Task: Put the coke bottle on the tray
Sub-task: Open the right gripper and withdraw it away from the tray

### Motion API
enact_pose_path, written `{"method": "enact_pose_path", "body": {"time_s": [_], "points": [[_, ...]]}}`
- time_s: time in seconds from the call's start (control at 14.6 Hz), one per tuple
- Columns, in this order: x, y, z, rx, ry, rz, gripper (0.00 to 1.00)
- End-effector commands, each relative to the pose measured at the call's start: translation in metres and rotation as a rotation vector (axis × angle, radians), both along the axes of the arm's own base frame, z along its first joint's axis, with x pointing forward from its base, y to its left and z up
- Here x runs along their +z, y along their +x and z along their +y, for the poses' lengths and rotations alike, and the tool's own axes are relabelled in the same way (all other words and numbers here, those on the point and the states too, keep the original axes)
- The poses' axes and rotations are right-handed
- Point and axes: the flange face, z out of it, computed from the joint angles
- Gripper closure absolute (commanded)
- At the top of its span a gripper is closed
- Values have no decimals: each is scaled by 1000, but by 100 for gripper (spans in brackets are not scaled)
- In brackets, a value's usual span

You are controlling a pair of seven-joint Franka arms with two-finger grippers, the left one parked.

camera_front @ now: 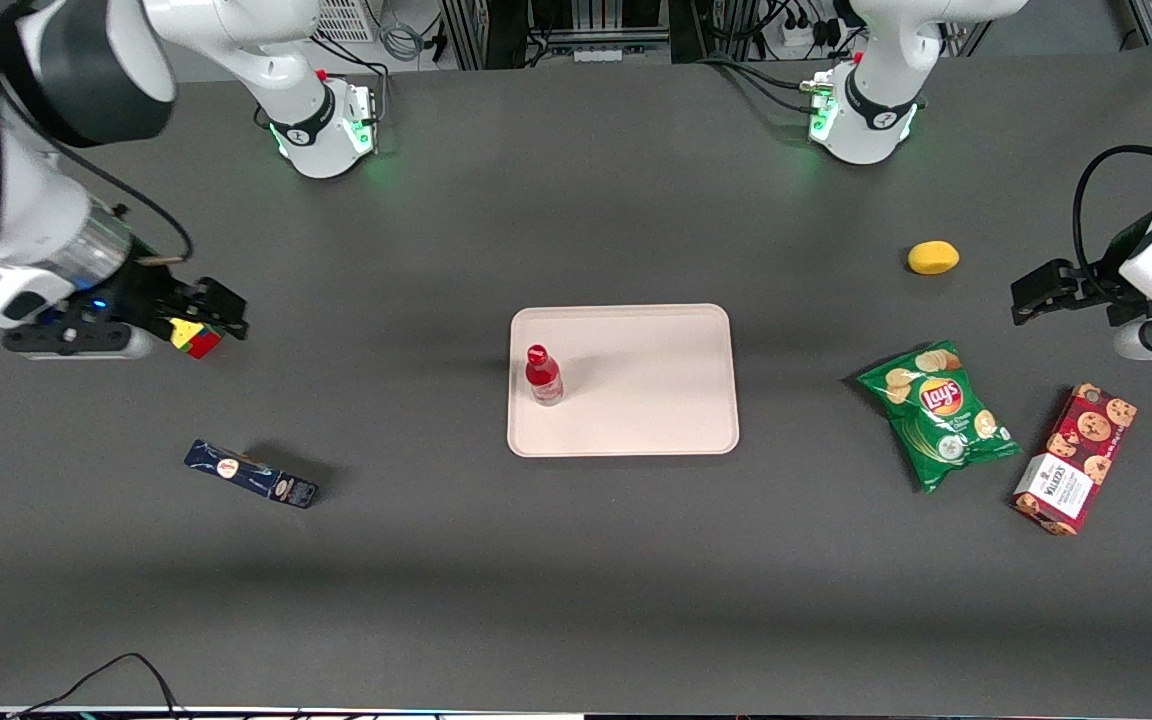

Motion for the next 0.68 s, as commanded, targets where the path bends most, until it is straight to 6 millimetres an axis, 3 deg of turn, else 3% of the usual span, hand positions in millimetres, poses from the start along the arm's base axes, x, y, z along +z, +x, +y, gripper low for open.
{"method": "enact_pose_path", "body": {"time_s": [0.0, 0.14, 0.2, 0.61], "points": [[1, -40, -22, 24, -14, -26, 0], [-2, -36, -50, -1, -24, -20, 0], [-2, -35, -55, 12, -24, -20, 0], [-1, -23, -45, 31, -51, -21, 0]]}}
